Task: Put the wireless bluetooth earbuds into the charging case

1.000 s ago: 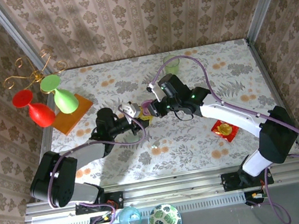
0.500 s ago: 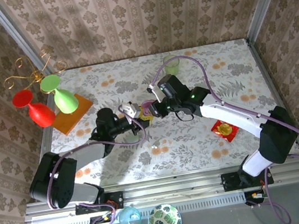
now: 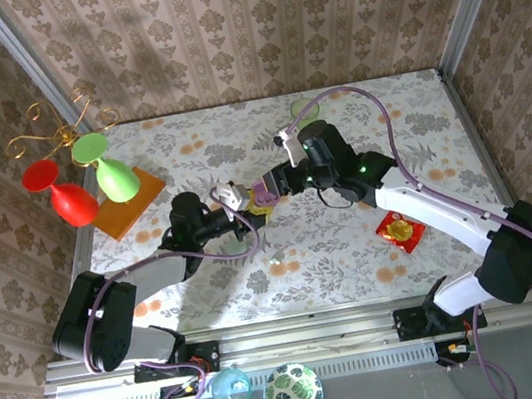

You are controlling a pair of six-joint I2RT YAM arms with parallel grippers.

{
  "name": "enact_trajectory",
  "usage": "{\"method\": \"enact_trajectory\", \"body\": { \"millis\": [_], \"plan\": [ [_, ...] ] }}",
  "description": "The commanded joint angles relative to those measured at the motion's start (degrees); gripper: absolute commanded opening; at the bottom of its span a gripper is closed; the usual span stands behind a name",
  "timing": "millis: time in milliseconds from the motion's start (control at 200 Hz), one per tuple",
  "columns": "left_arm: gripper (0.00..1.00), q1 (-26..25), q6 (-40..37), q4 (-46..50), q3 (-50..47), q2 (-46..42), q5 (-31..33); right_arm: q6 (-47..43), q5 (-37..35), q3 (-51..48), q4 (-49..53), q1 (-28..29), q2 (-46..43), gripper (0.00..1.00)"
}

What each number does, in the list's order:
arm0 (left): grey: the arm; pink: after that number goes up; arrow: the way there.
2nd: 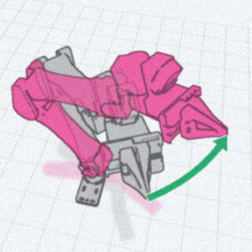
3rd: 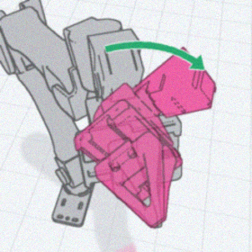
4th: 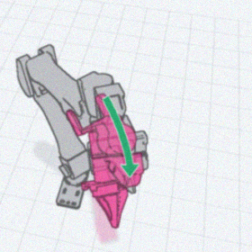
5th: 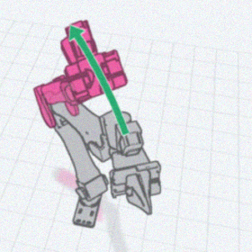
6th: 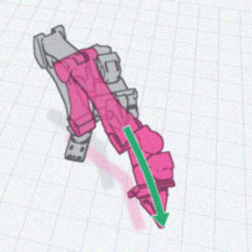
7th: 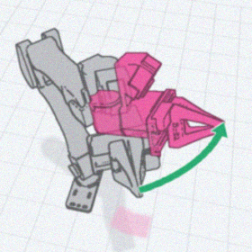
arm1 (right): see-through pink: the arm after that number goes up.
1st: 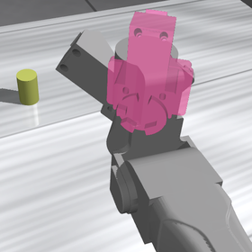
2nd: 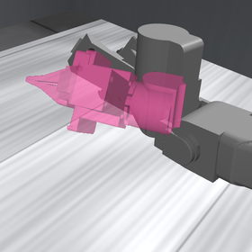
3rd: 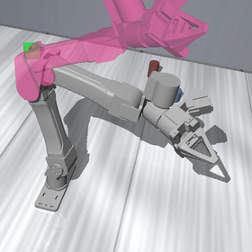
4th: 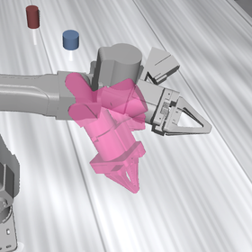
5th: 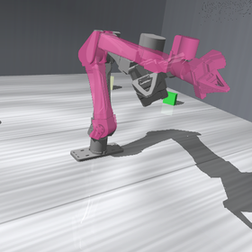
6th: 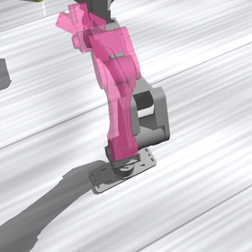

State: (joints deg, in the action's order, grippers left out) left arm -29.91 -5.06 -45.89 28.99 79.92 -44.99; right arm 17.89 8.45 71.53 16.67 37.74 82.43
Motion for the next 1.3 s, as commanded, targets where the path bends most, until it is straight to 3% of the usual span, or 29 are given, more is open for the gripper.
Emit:
{"method": "enact_trajectory", "body": {
  "millis": [0,235,660,795,950,1105,1295],
  "plan": [
    [0.23,0.2,-1.5,-2.5,-0.4,-2.0,-3.8,3.1,1.4,3.3,0.6,-0.7,2.6,0.49],
    [0.23,0.3,-0.9,-2.3,-0.5,-2.8,-4.4,3.0,2.4,4.2,4.8,-1.4,5.4,0.52],
    [0.23,0.8,0.1,-4.1,0.2,-2.2,-3.3,9.4,8.8,-9.0,-6.1,-2.2,-5.7,0.62],
    [0.23,0.8,0.4,-5.8,-0.1,-2.5,-2.5,22.0,17.6,-16.0,-17.9,-5.1,-7.0,0.72],
    [0.23,0.9,1.6,-8.7,-0.8,-3.0,-0.8,41.3,27.2,-24.1,-40.3,-6.4,-5.5,0.74],
    [0.23,1.0,2.4,-10.6,-0.9,-3.2,0.4,54.4,29.1,-27.9,-55.1,-5.9,-3.4,0.72],
    [0.23,1.0,2.6,-10.3,-0.8,-3.3,2.0,63.2,29.9,-29.2,-65.5,-5.3,1.2,0.66]
  ]
}}
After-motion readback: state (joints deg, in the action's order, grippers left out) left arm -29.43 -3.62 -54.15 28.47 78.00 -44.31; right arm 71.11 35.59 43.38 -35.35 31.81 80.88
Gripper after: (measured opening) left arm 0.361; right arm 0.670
